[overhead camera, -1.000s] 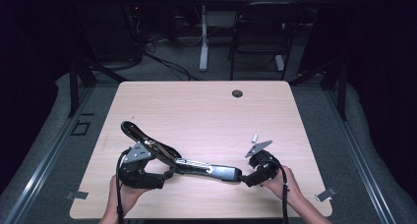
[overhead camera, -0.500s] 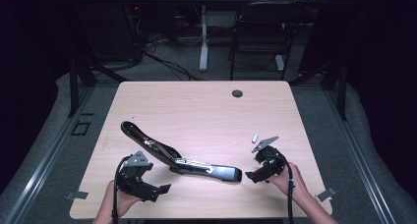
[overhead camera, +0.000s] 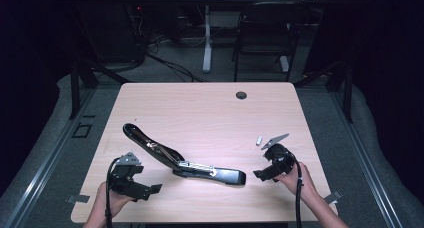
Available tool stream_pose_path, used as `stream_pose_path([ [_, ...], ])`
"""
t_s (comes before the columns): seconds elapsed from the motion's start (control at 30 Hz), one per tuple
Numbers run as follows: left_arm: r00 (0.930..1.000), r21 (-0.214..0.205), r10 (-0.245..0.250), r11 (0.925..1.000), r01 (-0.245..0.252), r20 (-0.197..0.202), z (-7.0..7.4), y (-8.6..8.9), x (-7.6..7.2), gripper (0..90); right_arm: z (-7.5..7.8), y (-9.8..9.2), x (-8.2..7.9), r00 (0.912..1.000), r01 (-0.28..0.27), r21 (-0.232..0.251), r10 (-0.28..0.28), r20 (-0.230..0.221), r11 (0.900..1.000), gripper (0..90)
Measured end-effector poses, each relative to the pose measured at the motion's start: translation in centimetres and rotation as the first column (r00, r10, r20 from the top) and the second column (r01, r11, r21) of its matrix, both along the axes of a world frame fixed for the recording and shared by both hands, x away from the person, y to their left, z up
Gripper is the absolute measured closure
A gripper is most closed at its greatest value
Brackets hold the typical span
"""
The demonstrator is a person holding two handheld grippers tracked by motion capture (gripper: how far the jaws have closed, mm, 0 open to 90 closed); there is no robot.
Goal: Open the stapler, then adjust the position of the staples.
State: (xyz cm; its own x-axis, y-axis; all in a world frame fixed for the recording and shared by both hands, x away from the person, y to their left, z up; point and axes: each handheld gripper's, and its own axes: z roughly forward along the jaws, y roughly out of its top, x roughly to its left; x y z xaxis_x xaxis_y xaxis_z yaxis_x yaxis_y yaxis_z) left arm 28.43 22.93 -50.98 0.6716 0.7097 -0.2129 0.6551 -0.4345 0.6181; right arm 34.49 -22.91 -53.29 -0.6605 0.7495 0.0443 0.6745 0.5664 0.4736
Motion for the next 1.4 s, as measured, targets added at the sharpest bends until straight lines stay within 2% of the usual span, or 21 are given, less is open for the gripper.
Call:
stream_pose_path([
  [0.03, 1.0, -0.003, 0.001, 1.0, -0.001, 0.002, 0.0, 0.1, 0.0, 0.0, 0.0, 0.0, 0.1, 1.0, -0.001, -0.009, 0.001, -0.003, 1.0, 10.0],
  [0.27, 0.9998, -0.005, 0.019, 0.9998, -0.019, -0.006, -0.1, 0.5, 0.2, 0.0, 0.3, 0.0, 0.7, 0.9999, 0.016, 0.006, -0.016, -0.002, 0.9999, 10.2],
  [0.4, 0.9999, 0.01, 0.011, 0.9999, -0.011, -0.01, -0.2, 0.4, 0.1, 0.0, 0.4, -0.1, 1.3, 0.9994, 0.03, 0.004, -0.029, -0.018, 0.9996, 10.2],
  [0.67, 0.9997, 0.011, 0.022, 0.9997, -0.022, -0.011, -0.3, 0.5, 0.2, 0.0, 0.2, 0.1, 2.9, 0.9979, 0.041, 0.0, -0.041, -0.05, 0.9992, 9.3],
  [0.7, 0.9996, 0.013, 0.019, 0.9998, -0.018, -0.02, -0.3, 0.5, 0.2, 0.0, 0.1, 0.2, 3.0, 0.9975, 0.049, 0.014, -0.048, -0.051, 0.9987, 9.2],
  [0.77, 0.9996, 0.014, 0.023, 0.9996, -0.023, -0.017, -0.3, 0.5, 0.1, 0.0, 0.3, 0.3, 3.4, 0.9974, 0.043, -0.006, -0.043, -0.058, 0.9991, 8.3],
  [0.83, 0.9996, 0.013, 0.023, 0.9997, -0.023, -0.018, -0.3, 0.6, 0.1, 0.0, 0.4, 0.3, 3.8, 0.9967, 0.058, 0.015, -0.057, -0.058, 0.9982, 7.1],
  [0.87, 0.9995, 0.012, 0.024, 0.9996, -0.024, -0.019, -0.3, 0.6, 0.1, 0.0, 0.6, 0.2, 4.0, 0.9967, 0.056, -0.001, -0.056, -0.06, 0.9984, 6.7],
  [0.9, 0.9993, 0.01, 0.03, 0.9995, -0.03, -0.021, -0.4, 0.6, 0.1, 0.0, 0.7, 0.2, 4.1, 0.9962, 0.06, 0.003, -0.059, -0.063, 0.9982, 6.4],
  [1.0, 0.9993, 0.011, 0.031, 0.9995, -0.031, -0.022, -0.4, 0.6, 0.1, 0.0, 1.0, 0.3, 4.7, 0.995, 0.086, 0.031, -0.084, -0.054, 0.9958, 5.1],
  [1.13, 0.9991, 0.01, 0.035, 0.9993, -0.035, -0.024, -0.4, 0.7, 0.0, 0.0, 1.5, 0.2, 5.5, 0.9941, 0.092, 0.026, -0.09, -0.062, 0.9955, 4.9],
  [1.17, 0.9988, 0.009, 0.045, 0.999, -0.044, -0.019, -0.4, 0.8, 0.0, 0.0, 1.5, 0.2, 5.7, 0.9928, 0.107, 0.052, -0.104, -0.059, 0.9929, 4.9],
  [1.2, 0.9986, 0.012, 0.05, 0.9987, -0.05, -0.016, -0.3, 0.9, -0.1, 0.0, 1.7, 0.2, 5.9, 0.9927, 0.108, 0.044, -0.105, -0.059, 0.9932, 4.9],
  [1.23, 0.9978, 0.012, 0.066, 0.9978, -0.066, 0.004, -0.3, 0.9, -0.2, 0.0, 1.7, 0.3, 6.1, 0.9916, 0.119, 0.054, -0.116, -0.057, 0.9914, 5.0],
  [1.33, 0.9974, 0.019, 0.071, 0.9973, -0.071, 0.001, -0.4, 0.9, -0.2, 0.0, 2.0, 0.3, 6.8, 0.9913, 0.112, 0.037, -0.109, -0.073, 0.993, 4.7],
  [1.37, 0.9973, 0.022, 0.073, 0.9971, -0.073, -0.006, -0.5, 1.0, -0.2, 0.0, 1.9, 0.5, 6.9, 0.9908, 0.121, 0.055, -0.117, -0.069, 0.9912, 4.7],
  [1.4, 0.9973, 0.023, 0.072, 0.9971, -0.072, -0.013, -0.5, 1.0, -0.1, 0.0, 2.0, 0.4, 7.2, 0.9917, 0.102, 0.021, -0.1, -0.08, 0.9945, 4.7],
])
